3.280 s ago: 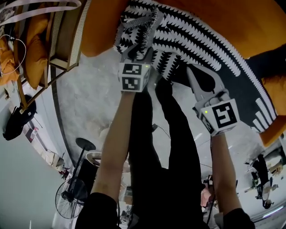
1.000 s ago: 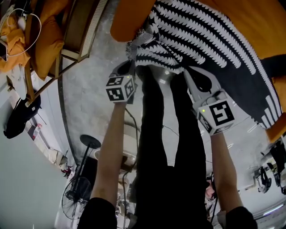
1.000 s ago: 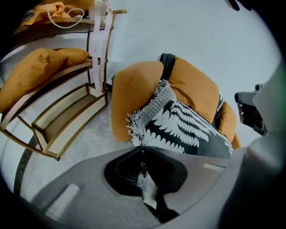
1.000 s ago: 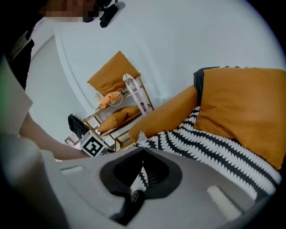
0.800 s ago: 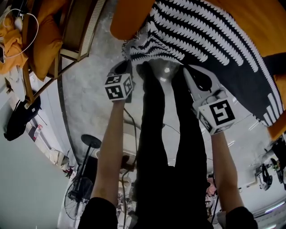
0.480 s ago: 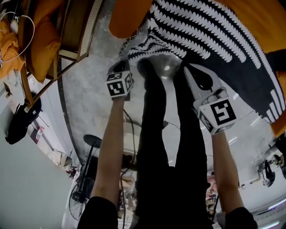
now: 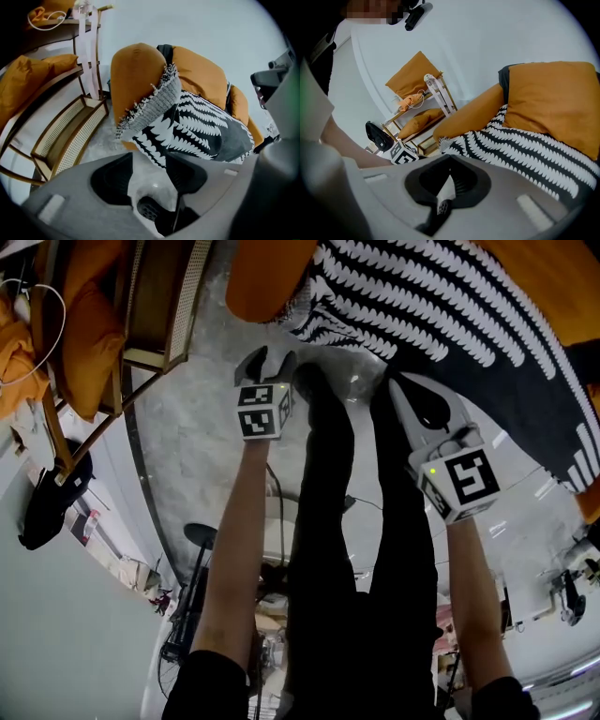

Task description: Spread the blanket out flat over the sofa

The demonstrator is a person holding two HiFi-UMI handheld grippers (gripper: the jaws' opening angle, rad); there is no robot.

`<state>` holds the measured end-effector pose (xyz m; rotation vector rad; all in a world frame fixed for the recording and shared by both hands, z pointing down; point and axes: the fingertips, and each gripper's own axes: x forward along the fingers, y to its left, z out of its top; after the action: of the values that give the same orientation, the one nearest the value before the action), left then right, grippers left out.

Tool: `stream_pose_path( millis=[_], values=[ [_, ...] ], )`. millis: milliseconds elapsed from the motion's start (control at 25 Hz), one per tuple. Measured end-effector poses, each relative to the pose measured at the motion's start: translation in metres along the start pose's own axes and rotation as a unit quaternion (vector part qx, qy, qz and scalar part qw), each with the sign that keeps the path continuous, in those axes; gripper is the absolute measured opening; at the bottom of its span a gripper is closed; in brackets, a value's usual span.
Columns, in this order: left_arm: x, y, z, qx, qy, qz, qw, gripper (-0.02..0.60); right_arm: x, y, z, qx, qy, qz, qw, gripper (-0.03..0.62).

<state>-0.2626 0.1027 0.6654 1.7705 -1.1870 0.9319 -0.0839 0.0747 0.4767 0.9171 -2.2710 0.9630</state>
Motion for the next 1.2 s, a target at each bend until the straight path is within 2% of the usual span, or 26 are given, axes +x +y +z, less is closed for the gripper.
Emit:
stream_pose_path(
  millis=[120,240,320,360,400,440,520,600,720,880,1040,1120,1200],
  values=[
    [0.008,-0.007,0.020,0.019,-0.029,-0.007,0.9994,0.247,0.003,-0.003,-0.002,0.004,-0.002,-0.002,1.000,0.003],
    [0.016,-0.018,0.044,0.043,-0.060,-0.030,0.9968,0.292,0.004,-0.009,-0.007,0.002,0.000,-0.004,1.000,0.003],
    [0.022,-0.022,0.055,0.056,-0.069,-0.036,0.9955,0.296,0.006,-0.012,-0.009,0.002,0.000,-0.006,1.000,0.003],
    [0.024,-0.022,0.059,0.059,-0.073,-0.033,0.9950,0.284,0.006,-0.013,-0.009,0.003,0.000,-0.007,1.000,0.002],
    [0.026,-0.021,0.062,0.061,-0.078,-0.029,0.9946,0.204,0.006,-0.014,-0.009,0.004,0.000,-0.008,1.000,0.003],
    [0.026,-0.019,0.063,0.061,-0.080,-0.023,0.9946,0.161,0.005,-0.015,-0.010,0.005,-0.001,-0.008,1.000,0.002],
    [0.028,-0.016,0.063,0.059,-0.075,-0.014,0.9953,0.067,0.004,-0.019,-0.010,0.007,-0.004,-0.009,1.000,0.003],
    [0.031,-0.013,0.061,0.057,-0.069,-0.005,0.9960,0.021,0.003,-0.023,-0.011,0.008,-0.006,-0.009,1.000,0.003],
    [0.038,-0.002,0.049,0.044,-0.053,0.010,0.9976,0.018,0.006,-0.028,-0.015,0.011,-0.009,-0.009,1.000,0.002],
    [0.057,0.017,0.022,-0.007,-0.020,0.032,0.9993,0.017,0.010,-0.036,-0.027,0.016,-0.015,-0.007,1.000,0.003],
    [0.082,0.029,0.010,-0.049,-0.002,0.036,0.9981,0.018,0.019,-0.044,-0.044,0.023,-0.014,-0.007,1.000,0.003],
    [0.094,0.034,0.005,-0.047,0.010,0.039,0.9981,0.018,0.023,-0.046,-0.049,0.028,-0.015,-0.009,0.999,0.003],
    [0.106,0.035,0.001,-0.027,0.021,0.044,0.9984,0.017,0.025,-0.049,-0.054,0.033,-0.017,-0.013,0.999,0.002]
  ],
)
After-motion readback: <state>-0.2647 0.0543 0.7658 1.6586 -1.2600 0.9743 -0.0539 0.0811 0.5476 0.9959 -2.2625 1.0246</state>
